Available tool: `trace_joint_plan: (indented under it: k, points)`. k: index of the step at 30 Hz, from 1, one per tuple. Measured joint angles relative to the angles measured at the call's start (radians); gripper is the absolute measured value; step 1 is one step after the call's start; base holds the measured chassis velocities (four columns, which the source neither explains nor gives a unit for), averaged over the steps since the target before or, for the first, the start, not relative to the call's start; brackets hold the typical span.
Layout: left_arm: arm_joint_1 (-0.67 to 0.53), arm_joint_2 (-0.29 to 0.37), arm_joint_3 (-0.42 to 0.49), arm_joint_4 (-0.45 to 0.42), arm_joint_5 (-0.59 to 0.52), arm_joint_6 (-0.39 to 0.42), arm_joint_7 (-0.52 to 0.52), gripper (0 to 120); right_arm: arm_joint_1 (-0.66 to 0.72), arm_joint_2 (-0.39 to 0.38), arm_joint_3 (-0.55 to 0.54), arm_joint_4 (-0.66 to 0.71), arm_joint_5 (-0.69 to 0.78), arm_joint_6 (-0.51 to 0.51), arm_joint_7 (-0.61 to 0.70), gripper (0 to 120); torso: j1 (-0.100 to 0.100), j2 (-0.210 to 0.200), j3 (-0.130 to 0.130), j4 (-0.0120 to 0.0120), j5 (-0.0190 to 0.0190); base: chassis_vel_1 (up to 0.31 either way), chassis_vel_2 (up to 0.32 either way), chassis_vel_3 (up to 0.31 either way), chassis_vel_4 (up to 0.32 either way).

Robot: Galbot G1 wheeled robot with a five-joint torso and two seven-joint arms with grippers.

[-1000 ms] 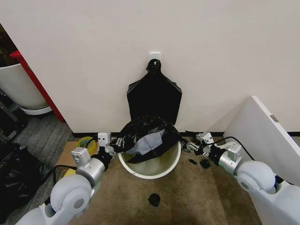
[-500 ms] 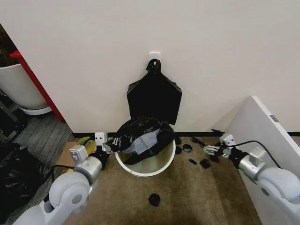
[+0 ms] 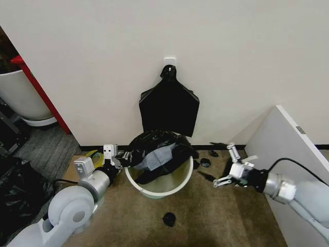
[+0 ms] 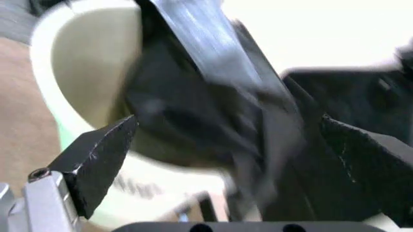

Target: Place the garbage bag over the trash bin.

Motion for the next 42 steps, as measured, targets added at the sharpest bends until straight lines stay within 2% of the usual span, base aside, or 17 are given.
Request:
trace_joint_plan:
  k: [4,10,14,21,26,29,34,35,36,42]
  points:
    - [-0.015,0.011,0.032,-0.003,-0.001,0.009,0.005,5,0.014,0.011,-0.07,0.056,-0.093,-0.032,0.047,100,0.0,0.0,0.0,-0.0004,-0.0001,0.0,0.0,0.0,0.0]
    - [-0.022,0.02,0.061,0.0,-0.001,0.019,0.012,5,0.02,0.027,-0.084,0.06,-0.144,-0.066,0.136,98,0.0,0.0,0.0,-0.0002,0.0001,0.0,0.0,0.0,0.0]
    - [-0.023,0.02,0.066,0.0,0.001,0.022,0.014,5,0.026,0.024,-0.083,0.058,-0.146,-0.075,0.143,96,0.0,0.0,0.0,-0.0002,0.0,0.0,0.0,0.0,0.0]
    - [-0.022,0.027,0.07,-0.008,0.005,0.027,0.02,5,0.039,-0.013,-0.06,0.023,-0.064,-0.085,0.093,99,0.0,0.0,0.0,-0.0001,0.0002,0.0,0.0,0.0,0.0]
    - [-0.02,0.026,0.074,-0.021,0.005,0.032,0.02,5,0.04,-0.014,-0.066,0.042,-0.15,-0.056,0.083,97,0.0,0.0,0.0,-0.0002,0.0001,0.0,0.0,0.0,0.0]
    - [-0.019,0.025,0.081,-0.026,0.005,0.035,0.02,5,0.039,-0.008,-0.069,0.052,-0.227,-0.027,0.087,86,0.0,0.0,0.0,-0.0002,0.0001,0.0,0.0,0.0,0.0]
    - [-0.017,0.024,0.082,-0.031,0.005,0.036,0.02,5,0.034,-0.007,-0.07,0.055,-0.25,-0.02,0.101,73,0.0,0.0,0.0,-0.0002,0.0001,0.0,0.0,0.0,0.0]
    - [-0.014,0.024,0.082,-0.034,0.005,0.037,0.021,5,0.032,-0.005,-0.07,0.057,-0.261,-0.018,0.106,65,0.0,0.0,0.0,-0.0002,0.0002,0.0,0.0,0.0,0.0]
    - [-0.014,0.024,0.082,-0.034,0.005,0.037,0.021,5,0.032,-0.005,-0.07,0.057,-0.261,-0.018,0.106,65,0.0,0.0,0.0,-0.0002,0.0002,0.0,0.0,0.0,0.0]
    - [-0.009,0.023,0.082,-0.044,0.004,0.041,0.024,5,0.026,0.004,-0.081,0.06,-0.3,-0.006,0.111,37,0.0,0.0,0.0,-0.0002,0.0002,0.0,0.0,0.0,0.0]
